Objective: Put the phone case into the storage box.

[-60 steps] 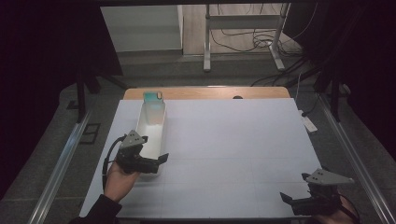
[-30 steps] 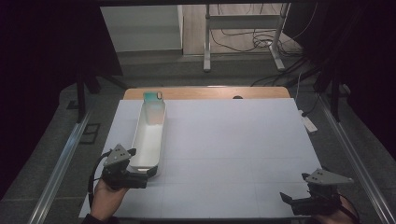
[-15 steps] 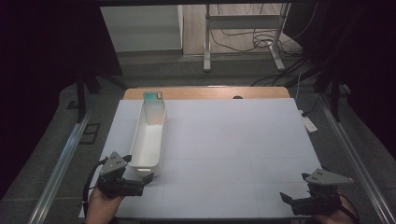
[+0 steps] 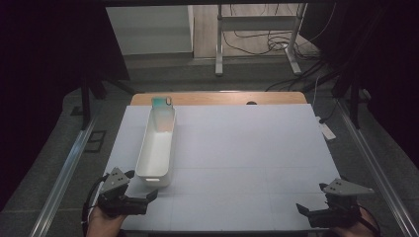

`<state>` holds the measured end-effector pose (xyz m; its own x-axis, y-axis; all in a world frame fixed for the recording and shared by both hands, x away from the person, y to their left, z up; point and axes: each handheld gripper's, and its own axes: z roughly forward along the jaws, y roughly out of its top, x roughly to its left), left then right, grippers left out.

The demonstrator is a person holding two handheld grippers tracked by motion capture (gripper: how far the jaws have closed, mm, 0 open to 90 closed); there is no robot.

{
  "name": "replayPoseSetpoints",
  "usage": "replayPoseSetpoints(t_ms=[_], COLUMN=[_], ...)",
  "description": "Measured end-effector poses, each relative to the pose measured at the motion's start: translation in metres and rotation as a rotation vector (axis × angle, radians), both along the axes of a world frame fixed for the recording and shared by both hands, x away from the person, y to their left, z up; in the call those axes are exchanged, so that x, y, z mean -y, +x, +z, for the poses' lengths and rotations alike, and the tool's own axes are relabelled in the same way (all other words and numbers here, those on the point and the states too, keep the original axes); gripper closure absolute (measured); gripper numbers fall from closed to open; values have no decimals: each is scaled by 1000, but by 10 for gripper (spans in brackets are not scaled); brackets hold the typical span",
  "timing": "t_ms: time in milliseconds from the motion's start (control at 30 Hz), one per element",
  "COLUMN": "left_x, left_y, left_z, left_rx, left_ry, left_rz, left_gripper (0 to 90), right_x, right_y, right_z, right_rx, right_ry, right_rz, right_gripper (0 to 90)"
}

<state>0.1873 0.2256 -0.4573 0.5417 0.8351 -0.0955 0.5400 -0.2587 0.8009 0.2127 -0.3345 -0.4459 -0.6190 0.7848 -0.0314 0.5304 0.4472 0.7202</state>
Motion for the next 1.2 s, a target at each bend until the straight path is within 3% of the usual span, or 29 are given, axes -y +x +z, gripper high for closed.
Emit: replayPoseSetpoints(t_ms=[433,667,767,1200], left_x=[-5,-7,-6,-6], left_y=[-11,-15,-16,-16], left_z=[-5,-7,-9,-10], left_rx=[-8,-26,-32,-40], left_ry=[23,50,81,88], left_rz=[21,31,36,47], left_gripper=[1,2,2,12], right_x=[1,1,1,1], right_y=[1,1,1,1], right_z=[0,0,0,0], right_rx=[-2,-3,-2,-4], right_ry=[7,4,3,6], right_rz=[-19,-19,-18,-17], right_gripper=[0,0,0,0])
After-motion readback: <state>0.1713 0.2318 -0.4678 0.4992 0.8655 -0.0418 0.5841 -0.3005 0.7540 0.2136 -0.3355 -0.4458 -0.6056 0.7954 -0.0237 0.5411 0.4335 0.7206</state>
